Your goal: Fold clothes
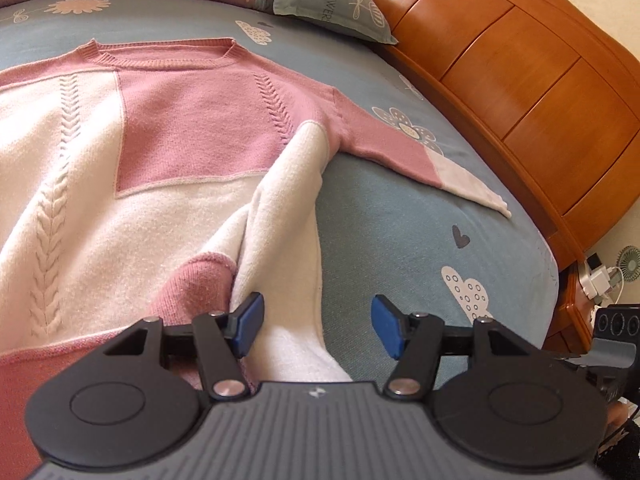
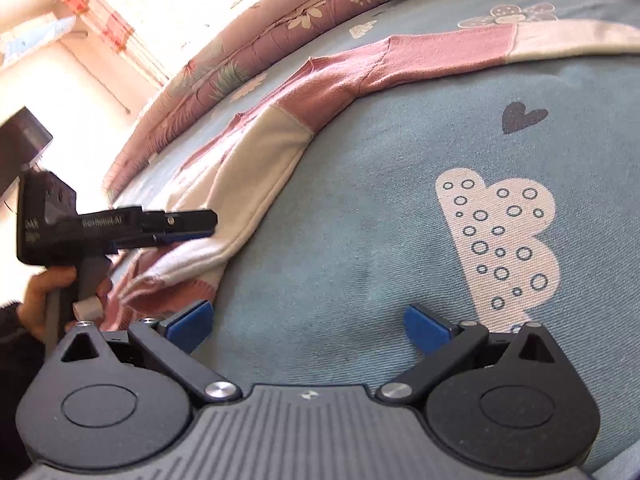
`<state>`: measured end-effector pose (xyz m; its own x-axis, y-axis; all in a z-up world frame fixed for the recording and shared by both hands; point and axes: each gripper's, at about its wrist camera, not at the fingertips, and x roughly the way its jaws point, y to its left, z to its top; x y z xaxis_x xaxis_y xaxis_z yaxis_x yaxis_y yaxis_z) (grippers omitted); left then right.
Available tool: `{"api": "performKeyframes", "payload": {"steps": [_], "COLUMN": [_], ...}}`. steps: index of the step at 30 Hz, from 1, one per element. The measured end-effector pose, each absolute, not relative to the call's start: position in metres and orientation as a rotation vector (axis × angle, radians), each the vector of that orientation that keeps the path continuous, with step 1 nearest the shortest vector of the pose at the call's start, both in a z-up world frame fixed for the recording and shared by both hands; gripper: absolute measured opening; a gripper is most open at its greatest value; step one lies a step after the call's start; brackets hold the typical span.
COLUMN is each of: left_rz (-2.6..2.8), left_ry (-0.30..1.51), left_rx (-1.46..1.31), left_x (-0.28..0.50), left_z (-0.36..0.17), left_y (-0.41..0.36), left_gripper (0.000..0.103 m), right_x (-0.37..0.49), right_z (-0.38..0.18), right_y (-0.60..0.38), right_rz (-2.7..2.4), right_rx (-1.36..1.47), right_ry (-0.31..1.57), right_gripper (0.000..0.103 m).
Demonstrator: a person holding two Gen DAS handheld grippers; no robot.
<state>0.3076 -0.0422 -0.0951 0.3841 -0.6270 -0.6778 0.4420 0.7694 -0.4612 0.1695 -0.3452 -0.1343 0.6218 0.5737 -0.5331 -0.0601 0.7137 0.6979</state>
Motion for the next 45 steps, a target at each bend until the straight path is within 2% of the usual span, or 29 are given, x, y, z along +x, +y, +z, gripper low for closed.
{"api": "performKeyframes", "payload": {"steps": [4, 6, 8, 9, 10, 13, 18, 27, 30, 34, 38, 45], "left_rz": [-0.734, -0.748, -0.759, -0.764, -0.769, -0.771, -0.781, -0.730, -0.788, -0.961, -0.962, -0.919], "left_ry": [0.924, 0.906, 0.887, 0.877, 0.868, 0.876, 0.863, 0.799, 0.772, 0.794, 0.906, 0.968], "left_rx": [-0.271, -0.274, -0.268, -0.265, -0.261, -0.255, -0.344, -0.236, -0.297, -0.416, -0.407, -0.504], "left_x": [0.300, 0.295, 0.291, 0.288, 0.286, 0.285, 0.285, 0.271, 0.269, 0.276, 0.290, 0.301], "left_z": [-0.099, -0.101, -0.102, -0.103, -0.103, -0.108, -0.106, -0.087, -0.075, -0.066, -0.090, -0.113], "left_y": [-0.025, -0.018, -0.012, -0.009, -0.006, 0.000, 0.021, 0.011, 0.003, -0.021, -0.047, -0.028], "left_gripper": [0.061, 0.063, 0.075, 0.085, 0.086, 0.086, 0.086, 0.085, 0.084, 0.086, 0.085, 0.081], "right_x": [0.186, 0.198, 0.214, 0.224, 0.234, 0.267, 0.296, 0.245, 0.223, 0.216, 0.215, 0.215], "right_z": [-0.155, -0.158, -0.155, -0.154, -0.152, -0.145, -0.152, -0.145, -0.141, -0.138, -0.139, -0.139], "right_y": [-0.349, -0.338, -0.321, -0.312, -0.303, -0.275, -0.264, -0.272, -0.274, -0.275, -0.274, -0.277], "right_rz": [0.525, 0.541, 0.556, 0.570, 0.558, 0.512, 0.494, 0.531, 0.538, 0.538, 0.546, 0.541], "right_rx": [1.013, 1.056, 1.029, 1.017, 0.994, 0.921, 0.995, 0.848, 0.778, 0.741, 0.721, 0.729], "right_ry": [0.894, 0.937, 0.961, 0.975, 0.983, 1.002, 0.949, 0.909, 0.897, 0.882, 0.872, 0.882], "right_gripper": [0.103, 0.103, 0.103, 0.103, 0.103, 0.103, 0.103, 0.103, 0.103, 0.103, 0.103, 0.103]}}
